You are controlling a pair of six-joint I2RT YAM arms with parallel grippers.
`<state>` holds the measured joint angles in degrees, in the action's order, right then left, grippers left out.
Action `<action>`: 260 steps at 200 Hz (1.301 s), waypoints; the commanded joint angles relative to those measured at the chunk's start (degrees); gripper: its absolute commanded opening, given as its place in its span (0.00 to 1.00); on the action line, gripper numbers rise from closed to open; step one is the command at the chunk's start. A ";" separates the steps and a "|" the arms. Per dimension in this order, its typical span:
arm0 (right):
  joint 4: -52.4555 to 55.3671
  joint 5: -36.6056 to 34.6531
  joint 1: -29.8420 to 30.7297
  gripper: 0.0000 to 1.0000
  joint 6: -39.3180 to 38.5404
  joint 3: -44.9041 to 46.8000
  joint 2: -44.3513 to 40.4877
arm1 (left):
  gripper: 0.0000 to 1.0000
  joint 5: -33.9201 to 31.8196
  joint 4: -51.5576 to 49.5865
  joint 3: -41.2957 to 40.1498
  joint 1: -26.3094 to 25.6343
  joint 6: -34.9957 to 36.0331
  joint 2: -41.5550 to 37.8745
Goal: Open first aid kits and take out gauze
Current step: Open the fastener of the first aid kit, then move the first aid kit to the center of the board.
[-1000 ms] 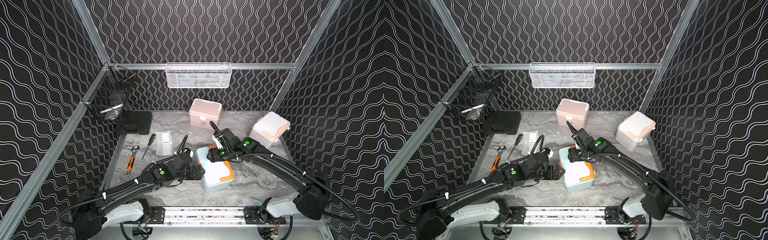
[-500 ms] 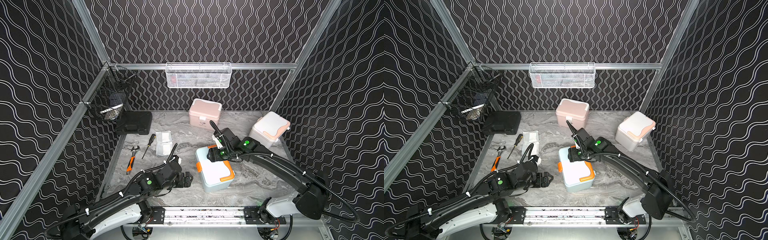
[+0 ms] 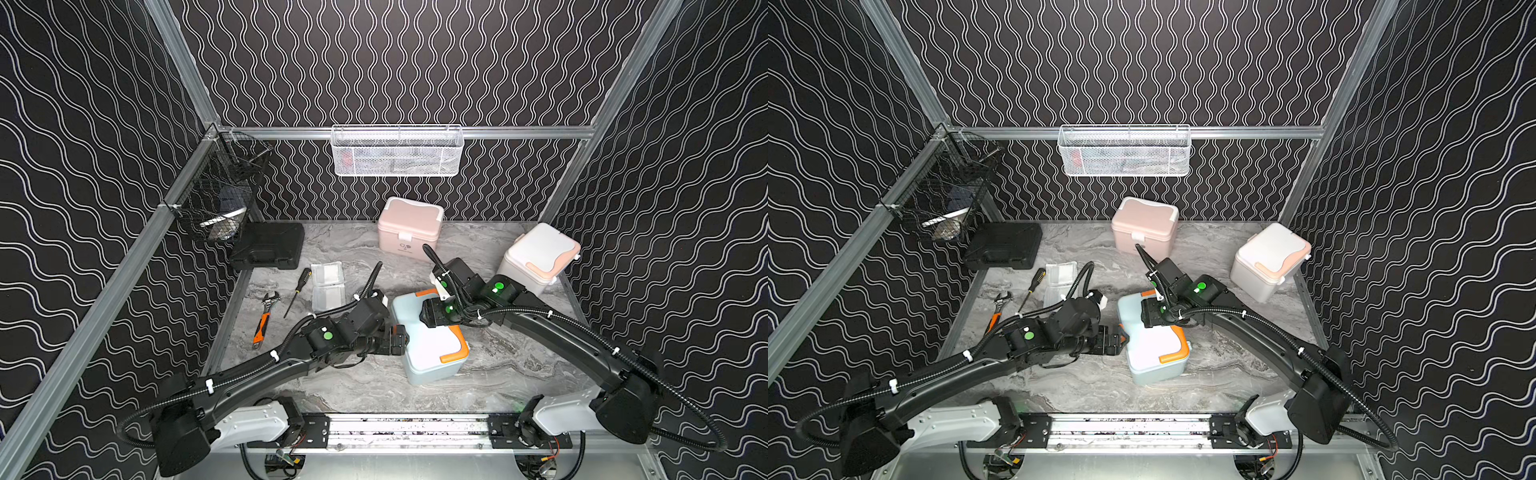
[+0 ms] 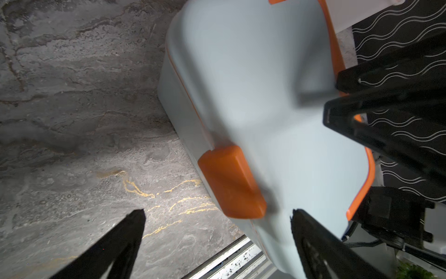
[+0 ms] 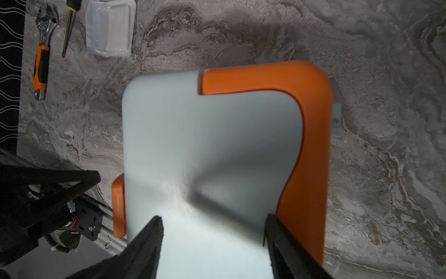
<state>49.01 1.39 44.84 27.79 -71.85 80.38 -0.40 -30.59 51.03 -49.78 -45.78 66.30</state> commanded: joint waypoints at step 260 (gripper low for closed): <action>2.55 -3.09 -4.74 0.75 0.60 2.52 -9.17 | 0.94 19.04 14.11 -5.32 5.48 -4.19 -10.50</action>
<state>51.81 -2.07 41.85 27.99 -71.05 71.85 13.98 -23.09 45.67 -44.38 -48.27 54.17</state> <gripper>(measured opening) 0.755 0.941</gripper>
